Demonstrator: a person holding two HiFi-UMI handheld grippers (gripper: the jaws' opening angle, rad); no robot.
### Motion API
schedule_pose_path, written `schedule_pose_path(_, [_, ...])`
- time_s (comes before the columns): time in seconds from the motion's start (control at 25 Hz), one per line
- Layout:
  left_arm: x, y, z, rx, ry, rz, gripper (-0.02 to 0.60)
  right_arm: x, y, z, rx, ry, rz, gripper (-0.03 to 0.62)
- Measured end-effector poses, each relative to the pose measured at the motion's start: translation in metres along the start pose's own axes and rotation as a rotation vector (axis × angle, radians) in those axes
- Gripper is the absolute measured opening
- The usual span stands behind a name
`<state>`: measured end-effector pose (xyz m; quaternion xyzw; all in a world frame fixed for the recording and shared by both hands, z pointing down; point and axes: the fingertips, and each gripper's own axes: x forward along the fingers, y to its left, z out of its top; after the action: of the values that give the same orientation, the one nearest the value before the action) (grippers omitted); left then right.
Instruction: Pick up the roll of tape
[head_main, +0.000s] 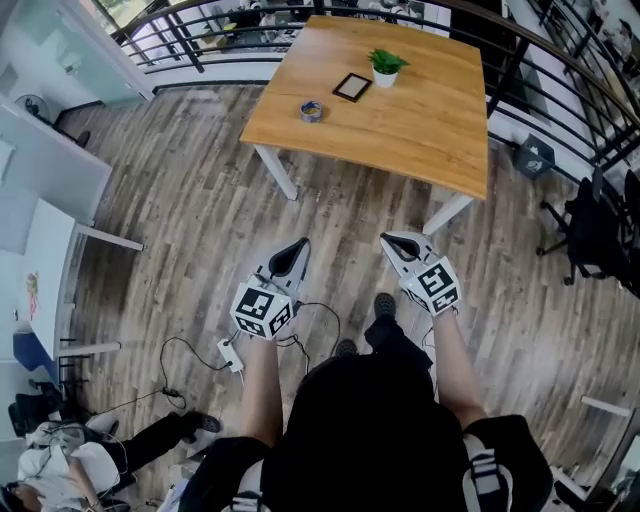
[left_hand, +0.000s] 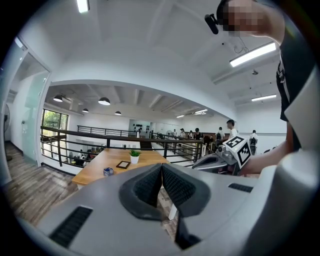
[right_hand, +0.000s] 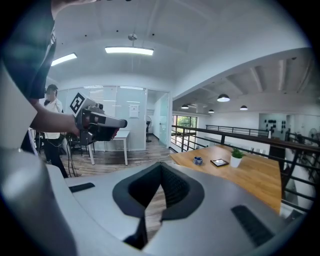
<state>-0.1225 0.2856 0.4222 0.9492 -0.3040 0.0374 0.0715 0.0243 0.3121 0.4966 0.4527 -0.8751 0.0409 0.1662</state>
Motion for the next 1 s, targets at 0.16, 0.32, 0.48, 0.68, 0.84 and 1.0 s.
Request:
schedule_pose_path(0.16, [0.023,-0.002,0.004,0.017,0.009,0.001,0.023,0.0,-0.023,-0.002,0.007,-0.002,-0.003,0.008])
schedule_pose_path(0.32, [0.039,-0.002,0.003,0.012,0.008,0.017,0.023,0.002,-0.04,-0.007,0.004,0.001,0.011,0.008])
schedule_pose_path(0.48, [0.054,-0.003,0.005,0.006,0.002,0.039,0.023,0.006,-0.055,-0.008,0.001,-0.012,0.053,0.008])
schedule_pose_path(0.68, [0.064,-0.001,0.008,0.009,-0.019,0.089,0.035,0.012,-0.069,-0.002,-0.02,-0.045,0.092,0.065])
schedule_pose_path(0.84, [0.069,0.002,0.006,0.001,-0.014,0.145,0.208,0.017,-0.082,0.0,-0.011,-0.084,0.105,0.231])
schedule_pose_path(1.0, [0.072,0.007,0.008,0.003,-0.016,0.205,0.244,0.026,-0.096,0.002,-0.014,-0.093,0.117,0.322])
